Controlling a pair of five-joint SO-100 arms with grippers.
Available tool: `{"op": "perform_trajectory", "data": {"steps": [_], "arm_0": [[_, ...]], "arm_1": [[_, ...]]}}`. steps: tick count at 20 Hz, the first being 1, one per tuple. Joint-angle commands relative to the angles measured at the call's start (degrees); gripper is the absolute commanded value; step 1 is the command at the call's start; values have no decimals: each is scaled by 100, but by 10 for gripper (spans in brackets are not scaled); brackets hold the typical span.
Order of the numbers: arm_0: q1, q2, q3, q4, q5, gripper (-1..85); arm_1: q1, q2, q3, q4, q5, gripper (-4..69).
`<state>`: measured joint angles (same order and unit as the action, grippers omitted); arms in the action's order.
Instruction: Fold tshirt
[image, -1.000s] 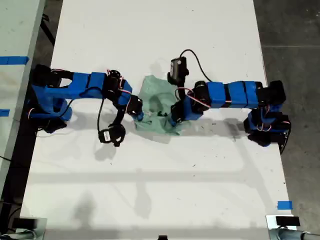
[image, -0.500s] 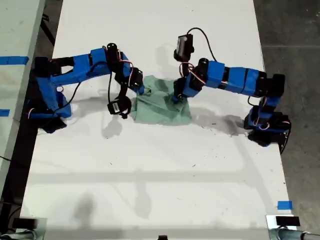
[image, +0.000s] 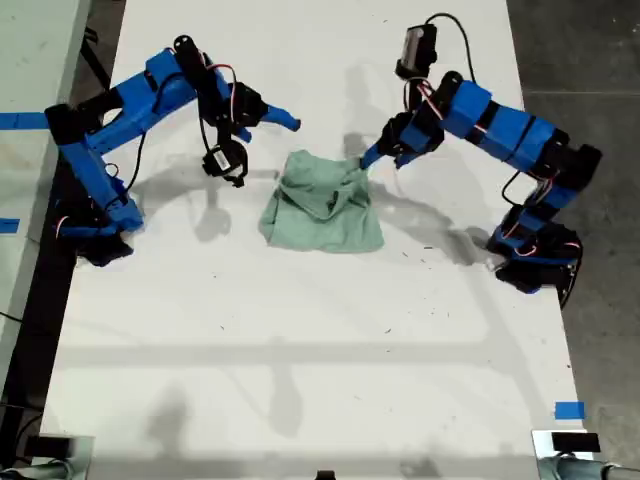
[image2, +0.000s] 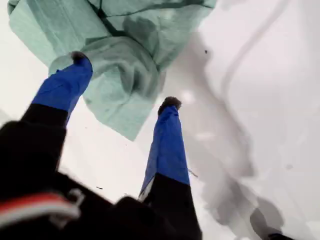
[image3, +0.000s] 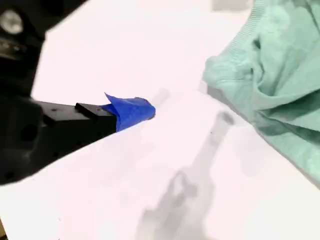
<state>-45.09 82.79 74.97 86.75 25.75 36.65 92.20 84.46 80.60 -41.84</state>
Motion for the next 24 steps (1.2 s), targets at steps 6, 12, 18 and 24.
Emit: {"op": "perform_trajectory", "data": {"steps": [6, 12, 18, 24], "arm_0": [[-624, 3806, 3858, -1187, 105, 128], [1688, 6609, 7146, -2760, -1459, 65], [2698, 11399, 10564, -2865, -2566, 35], [2795, 12261, 10758, -2549, -2733, 3]], "arm_1": [[1090, 4403, 3340, 466, -387, 263], [-1213, 7031, 5546, -167, 1591, 228], [-2918, 10380, 8288, -431, 3278, -15], [-2936, 10433, 8323, -721, 3059, -15]]}}
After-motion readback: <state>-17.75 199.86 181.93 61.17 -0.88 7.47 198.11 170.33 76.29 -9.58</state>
